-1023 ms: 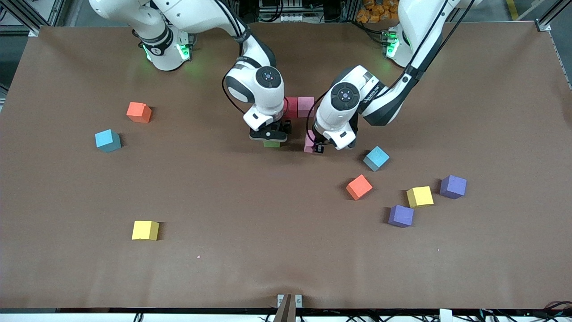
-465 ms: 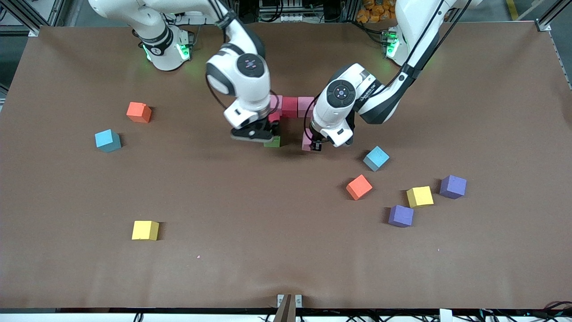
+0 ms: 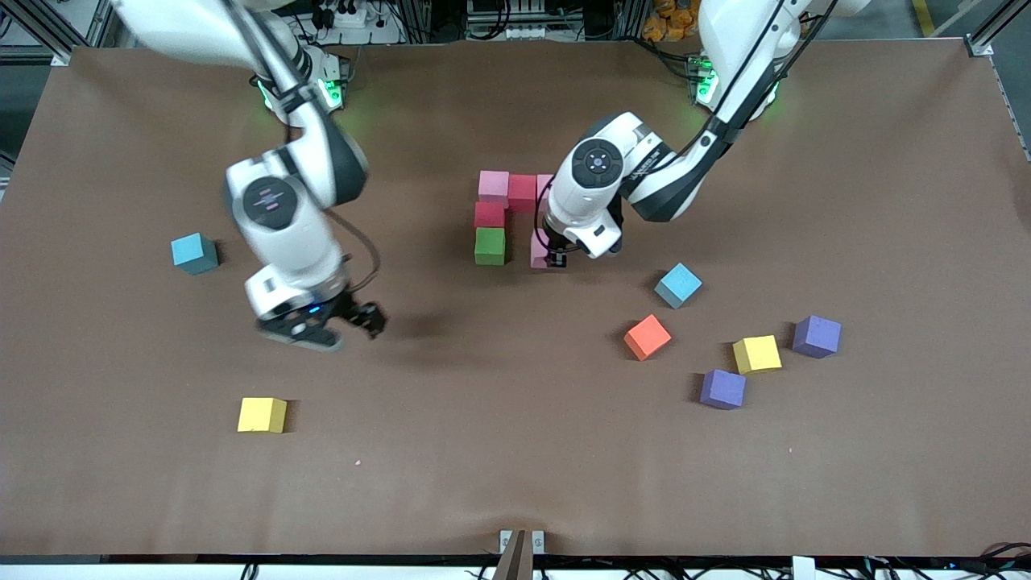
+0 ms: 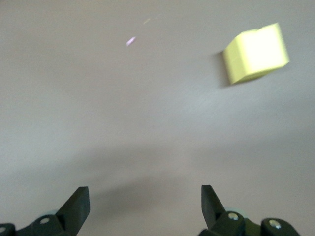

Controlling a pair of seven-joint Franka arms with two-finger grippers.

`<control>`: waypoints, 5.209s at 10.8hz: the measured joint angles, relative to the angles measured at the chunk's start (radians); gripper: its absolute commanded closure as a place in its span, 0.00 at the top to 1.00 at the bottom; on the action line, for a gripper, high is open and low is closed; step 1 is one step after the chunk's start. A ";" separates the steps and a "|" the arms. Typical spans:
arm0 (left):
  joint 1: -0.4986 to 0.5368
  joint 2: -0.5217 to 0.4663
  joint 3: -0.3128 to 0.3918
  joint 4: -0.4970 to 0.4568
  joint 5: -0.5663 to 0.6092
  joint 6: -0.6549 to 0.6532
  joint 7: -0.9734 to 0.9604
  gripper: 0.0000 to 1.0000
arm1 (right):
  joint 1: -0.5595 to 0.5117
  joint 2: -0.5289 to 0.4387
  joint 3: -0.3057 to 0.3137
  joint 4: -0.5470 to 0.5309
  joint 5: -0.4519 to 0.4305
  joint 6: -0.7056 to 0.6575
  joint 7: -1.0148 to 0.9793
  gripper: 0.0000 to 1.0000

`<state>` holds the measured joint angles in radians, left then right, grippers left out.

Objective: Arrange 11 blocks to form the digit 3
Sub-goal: 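Grasp the yellow cube with the right gripper while the left gripper lowers pink, then carry the yellow cube with the right gripper while the left gripper releases pink, then grasp the orange cube with the left gripper while the right gripper holds yellow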

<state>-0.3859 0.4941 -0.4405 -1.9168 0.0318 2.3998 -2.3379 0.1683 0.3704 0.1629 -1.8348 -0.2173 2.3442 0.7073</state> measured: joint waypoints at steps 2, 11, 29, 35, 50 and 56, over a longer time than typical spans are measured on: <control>-0.010 0.015 0.000 0.008 0.000 0.011 -0.005 0.39 | -0.114 0.060 0.022 0.070 -0.001 0.000 -0.159 1.00; -0.091 0.084 0.015 0.046 0.007 0.034 -0.034 0.39 | -0.276 0.407 0.024 0.443 -0.002 -0.077 -0.622 0.99; -0.179 0.128 0.094 0.099 0.029 0.034 -0.076 0.40 | -0.264 0.466 0.109 0.511 0.115 -0.121 -0.723 0.15; -0.180 0.143 0.095 0.112 0.029 0.034 -0.077 0.77 | -0.071 0.413 0.067 0.484 0.200 -0.155 -0.464 0.20; -0.086 -0.029 0.106 0.093 0.072 -0.120 0.078 1.00 | 0.266 0.126 -0.005 -0.018 0.175 0.095 0.109 0.24; 0.187 -0.073 0.108 0.098 0.072 -0.173 0.588 1.00 | 0.463 0.202 -0.121 0.029 0.079 0.122 0.320 0.24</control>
<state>-0.1992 0.4212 -0.3327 -1.8189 0.1041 2.2265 -1.7504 0.6310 0.5721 0.0423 -1.8055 -0.1381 2.4660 1.0272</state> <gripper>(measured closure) 0.000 0.476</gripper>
